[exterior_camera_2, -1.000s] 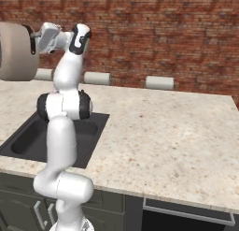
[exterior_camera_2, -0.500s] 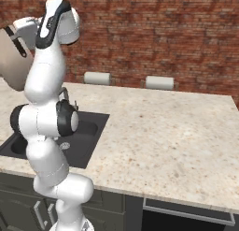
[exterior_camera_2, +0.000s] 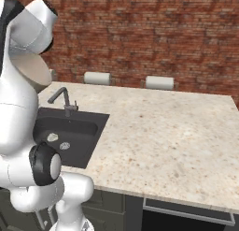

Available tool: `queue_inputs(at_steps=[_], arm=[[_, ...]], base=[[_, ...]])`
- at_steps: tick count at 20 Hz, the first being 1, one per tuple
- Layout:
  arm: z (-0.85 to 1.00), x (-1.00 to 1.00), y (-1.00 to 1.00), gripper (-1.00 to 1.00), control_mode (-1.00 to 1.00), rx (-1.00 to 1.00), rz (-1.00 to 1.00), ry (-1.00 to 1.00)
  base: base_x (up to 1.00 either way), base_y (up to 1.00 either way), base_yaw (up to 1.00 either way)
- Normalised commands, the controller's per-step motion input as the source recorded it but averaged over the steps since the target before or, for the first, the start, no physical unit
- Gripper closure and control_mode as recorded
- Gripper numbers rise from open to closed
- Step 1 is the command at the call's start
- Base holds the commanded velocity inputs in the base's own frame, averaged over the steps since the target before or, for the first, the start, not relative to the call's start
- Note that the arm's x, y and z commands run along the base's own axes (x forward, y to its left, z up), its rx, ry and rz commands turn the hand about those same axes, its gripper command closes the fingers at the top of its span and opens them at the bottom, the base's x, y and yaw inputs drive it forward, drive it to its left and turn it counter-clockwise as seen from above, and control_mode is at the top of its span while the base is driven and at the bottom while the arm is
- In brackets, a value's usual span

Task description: Dump the garlic from the pot into the sink. Then turn on the water and wash the garlic. Then turn off the water and put the garlic back in the pot.

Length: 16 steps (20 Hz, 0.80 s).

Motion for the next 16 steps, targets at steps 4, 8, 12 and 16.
queue_inputs(at_steps=[4,8,12,16], arm=[[0.00,-0.49,-0.03,1.00,-1.00,-0.14,-0.28,-0.01],[-0.03,-0.05,-0.16,1.00,-1.00,-0.38,-0.33,-0.01],[-0.16,0.15,-0.18,1.00,-1.00,-0.45,-0.32,-0.03],[-0.23,0.39,-0.26,1.00,-1.00,-0.38,-0.28,-0.01]], base=[[0.00,0.00,0.00],[0.00,0.00,0.00],[0.00,0.00,0.00],[0.00,0.00,0.00]])
